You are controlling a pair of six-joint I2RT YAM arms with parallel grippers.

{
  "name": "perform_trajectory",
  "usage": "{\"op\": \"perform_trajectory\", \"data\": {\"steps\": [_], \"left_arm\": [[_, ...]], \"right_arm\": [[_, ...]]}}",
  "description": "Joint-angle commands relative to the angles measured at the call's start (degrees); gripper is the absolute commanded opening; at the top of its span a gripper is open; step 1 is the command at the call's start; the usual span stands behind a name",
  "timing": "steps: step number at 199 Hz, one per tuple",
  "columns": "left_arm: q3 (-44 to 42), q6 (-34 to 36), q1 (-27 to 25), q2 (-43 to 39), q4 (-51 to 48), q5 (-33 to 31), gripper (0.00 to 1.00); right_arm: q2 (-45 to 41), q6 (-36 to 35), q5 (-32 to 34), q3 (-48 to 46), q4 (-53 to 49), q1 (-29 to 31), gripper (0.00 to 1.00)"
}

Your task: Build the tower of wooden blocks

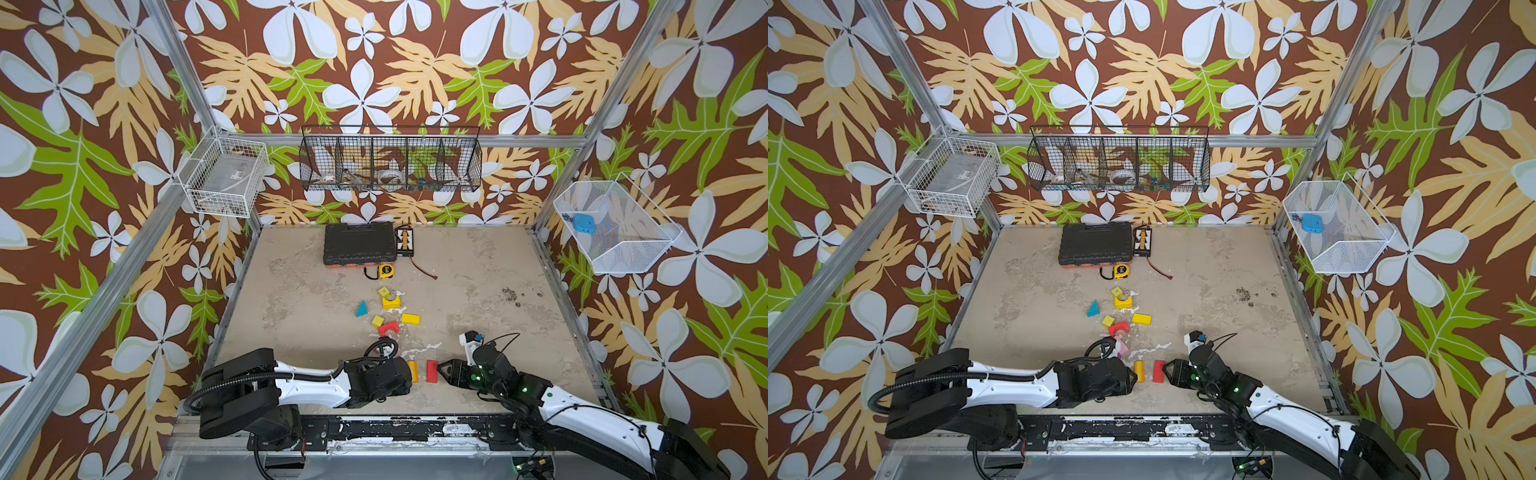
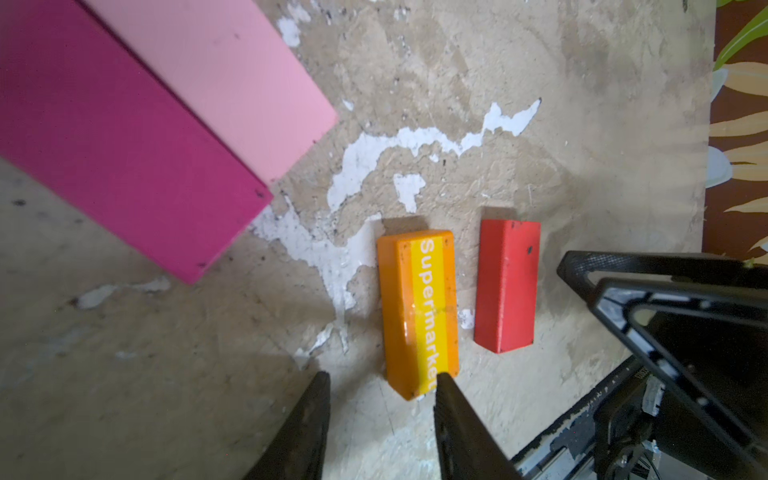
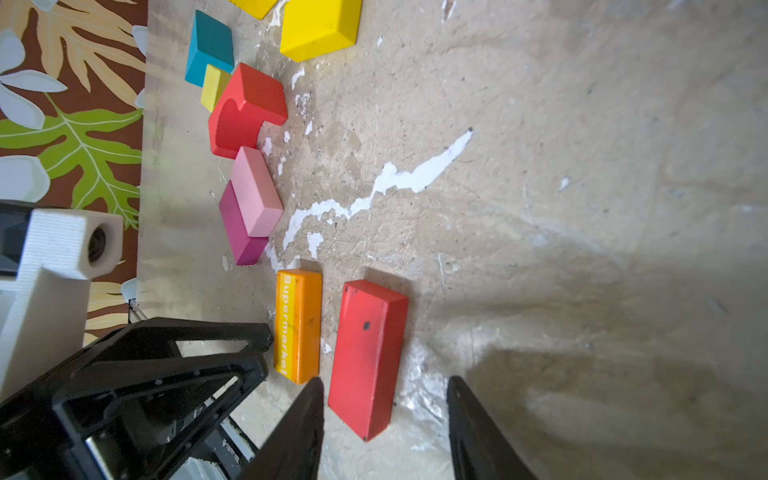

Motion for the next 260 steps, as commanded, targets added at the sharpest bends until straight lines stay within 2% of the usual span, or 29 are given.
{"op": "perform_trajectory", "data": {"steps": [1, 67, 156, 260], "left_arm": [[0.3, 0.6, 0.3, 0.6, 1.0, 1.0, 0.43], [0.4, 1.1, 0.6, 1.3, 1.5, 1.6, 0.41], [1.1, 1.8, 1.1, 3.2, 2.5, 3.0, 0.38], [1.8, 2.2, 1.3, 4.7, 2.5, 3.6, 0.36]], "right_arm": [[1.7, -0.3, 0.2, 0.5, 3.3, 0.8, 0.48], [7.0, -0.2, 2.6, 3.3, 3.8, 4.5, 0.45], [12.5, -0.2, 2.2, 4.5, 5.7, 5.2, 0.39], [14.9, 0.0, 3.1, 5.3, 6.4, 5.9, 0.32]]}}
